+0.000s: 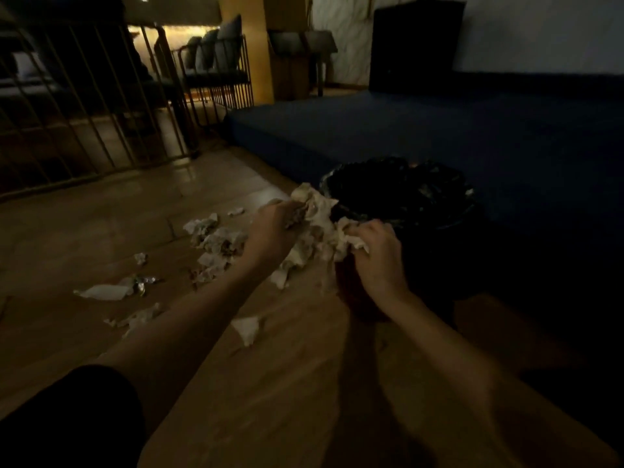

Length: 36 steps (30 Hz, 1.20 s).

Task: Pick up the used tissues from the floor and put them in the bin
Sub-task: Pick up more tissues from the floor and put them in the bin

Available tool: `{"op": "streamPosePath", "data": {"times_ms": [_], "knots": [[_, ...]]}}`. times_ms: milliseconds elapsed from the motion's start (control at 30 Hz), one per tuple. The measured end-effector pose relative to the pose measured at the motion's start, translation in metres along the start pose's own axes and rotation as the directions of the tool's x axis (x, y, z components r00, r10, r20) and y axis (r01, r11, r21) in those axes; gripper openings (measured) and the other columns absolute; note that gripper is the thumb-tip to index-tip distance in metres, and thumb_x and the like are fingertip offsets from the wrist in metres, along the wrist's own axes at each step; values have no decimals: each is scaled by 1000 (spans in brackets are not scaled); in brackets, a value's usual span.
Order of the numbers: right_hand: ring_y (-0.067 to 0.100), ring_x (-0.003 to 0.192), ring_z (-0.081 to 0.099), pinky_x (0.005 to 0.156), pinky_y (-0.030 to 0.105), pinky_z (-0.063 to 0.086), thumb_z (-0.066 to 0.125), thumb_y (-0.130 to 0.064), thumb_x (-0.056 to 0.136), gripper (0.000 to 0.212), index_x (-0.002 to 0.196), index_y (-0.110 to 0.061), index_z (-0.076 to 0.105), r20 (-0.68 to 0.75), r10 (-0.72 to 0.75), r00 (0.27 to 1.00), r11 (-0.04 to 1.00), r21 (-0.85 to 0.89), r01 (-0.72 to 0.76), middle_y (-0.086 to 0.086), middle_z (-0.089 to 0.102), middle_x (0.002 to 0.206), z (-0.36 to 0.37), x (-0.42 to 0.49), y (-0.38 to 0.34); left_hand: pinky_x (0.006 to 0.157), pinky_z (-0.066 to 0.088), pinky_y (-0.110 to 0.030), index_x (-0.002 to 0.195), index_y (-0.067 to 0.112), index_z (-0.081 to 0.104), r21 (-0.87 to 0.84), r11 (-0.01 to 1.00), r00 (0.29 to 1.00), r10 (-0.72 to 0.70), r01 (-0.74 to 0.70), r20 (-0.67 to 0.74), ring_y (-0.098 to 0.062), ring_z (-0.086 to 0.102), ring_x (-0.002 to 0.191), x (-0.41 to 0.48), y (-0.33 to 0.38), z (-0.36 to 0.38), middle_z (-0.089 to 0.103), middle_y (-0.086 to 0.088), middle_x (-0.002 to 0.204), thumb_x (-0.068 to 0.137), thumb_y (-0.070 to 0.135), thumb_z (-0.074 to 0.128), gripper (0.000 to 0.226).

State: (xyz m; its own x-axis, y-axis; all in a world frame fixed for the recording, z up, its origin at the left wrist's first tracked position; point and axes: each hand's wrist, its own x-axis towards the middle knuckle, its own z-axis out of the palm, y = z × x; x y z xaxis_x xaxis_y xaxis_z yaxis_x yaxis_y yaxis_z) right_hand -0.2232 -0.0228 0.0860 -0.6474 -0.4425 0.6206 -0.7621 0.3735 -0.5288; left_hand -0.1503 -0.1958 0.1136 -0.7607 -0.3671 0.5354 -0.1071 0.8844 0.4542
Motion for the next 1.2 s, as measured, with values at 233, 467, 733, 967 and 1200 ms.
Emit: {"op": "streamPosePath", "data": {"times_ms": [233, 467, 733, 967, 1200], "knots": [[32, 89, 48, 69, 23, 24, 40, -7, 89, 30, 91, -17, 68, -235, 4, 972, 972, -227, -59, 10, 62, 84, -58, 104, 31, 78, 40, -27, 114, 9, 62, -93, 974, 978, 201, -206, -62, -30, 58, 102, 100, 98, 0, 64, -18, 111, 85, 13, 61, 29], [37, 95, 50, 76, 33, 39, 46, -7, 86, 22, 88, -10, 67, -150, 220, 964, 939, -236, -251, 17, 62, 94, -66, 107, 74, 82, 38, -30, 129, 11, 42, -174, 968, 970, 203, -179, 133, -32, 49, 112, 113, 102, 56, 53, -18, 122, 89, 15, 53, 41], [29, 100, 60, 79, 35, 53, 54, -5, 86, 23, 105, -10, 65, -28, 222, 975, 954, -199, -223, 14, 67, 107, -59, 76, 66, 94, 48, -43, 114, 15, 60, 52, 992, 977, 102, -114, 187, -35, 54, 110, 83, 62, 71, 63, -15, 116, 80, 10, 54, 35], [21, 96, 53, 78, 21, 38, 54, -2, 85, 20, 99, -10, 66, -30, -23, 999, 993, -115, 19, 5, 65, 100, -45, -27, 15, 81, 38, -32, 107, 11, 61, 28, 996, 996, 88, -89, 22, -30, 50, 104, -30, 57, 43, 58, -12, 110, 82, 2, 54, 27], [24, 107, 57, 92, 32, 49, 56, 1, 85, 28, 110, -9, 63, 549, 194, 813, 971, 12, -240, 11, 59, 118, 4, -201, -1, 84, 48, -37, 106, 11, 62, -4, 971, 960, -237, 241, 151, -31, 55, 104, -198, -5, 50, 60, -13, 109, 82, 5, 58, 26]]}}
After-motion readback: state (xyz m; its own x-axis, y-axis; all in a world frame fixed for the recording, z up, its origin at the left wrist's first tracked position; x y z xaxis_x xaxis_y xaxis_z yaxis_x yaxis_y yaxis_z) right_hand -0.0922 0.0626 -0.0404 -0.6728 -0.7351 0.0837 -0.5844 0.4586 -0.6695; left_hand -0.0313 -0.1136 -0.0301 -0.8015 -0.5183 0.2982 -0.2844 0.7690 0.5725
